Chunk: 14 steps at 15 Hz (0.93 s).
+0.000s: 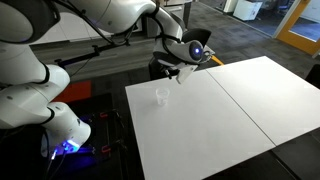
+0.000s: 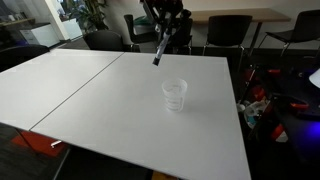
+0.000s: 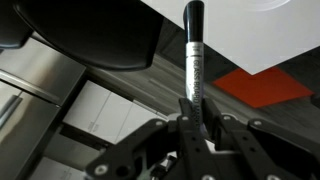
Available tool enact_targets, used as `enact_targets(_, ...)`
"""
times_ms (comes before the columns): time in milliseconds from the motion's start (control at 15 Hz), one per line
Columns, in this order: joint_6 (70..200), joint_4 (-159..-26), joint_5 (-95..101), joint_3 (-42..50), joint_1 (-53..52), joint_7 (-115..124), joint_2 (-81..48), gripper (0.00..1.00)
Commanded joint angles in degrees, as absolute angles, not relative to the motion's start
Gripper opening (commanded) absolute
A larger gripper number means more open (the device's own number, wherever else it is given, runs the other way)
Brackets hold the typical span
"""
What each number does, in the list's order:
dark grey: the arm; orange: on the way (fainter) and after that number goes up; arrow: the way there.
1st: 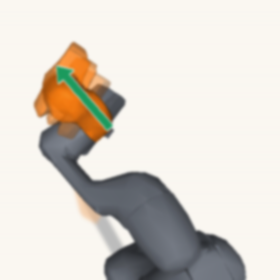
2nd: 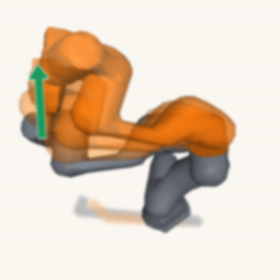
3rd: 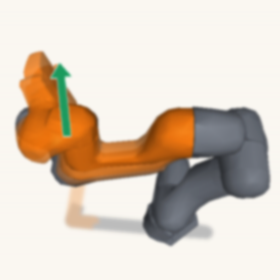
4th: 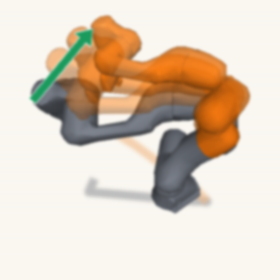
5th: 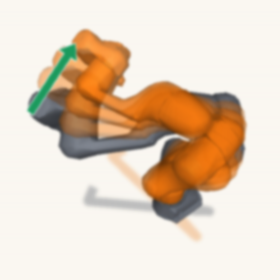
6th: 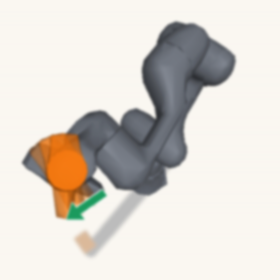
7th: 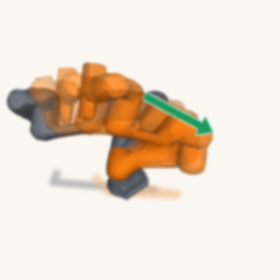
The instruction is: Pick up the pen from the plastic cup and put it on the table.
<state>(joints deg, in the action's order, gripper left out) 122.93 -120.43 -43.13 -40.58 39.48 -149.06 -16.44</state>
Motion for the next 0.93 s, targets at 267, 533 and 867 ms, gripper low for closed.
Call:
enact_targets(267, 136.5, -123.3, -57.1, -14.2, 14.9, -142.5, -11.6, 0.05)
enact_targets(533, 145.1, -121.0, -49.5, -10.6, 8.9, -126.2, -15.5, 0.05)
enact_targets(867, 147.9, -117.6, -34.9, -3.3, 1.7, -102.5, -21.7, 0.05)
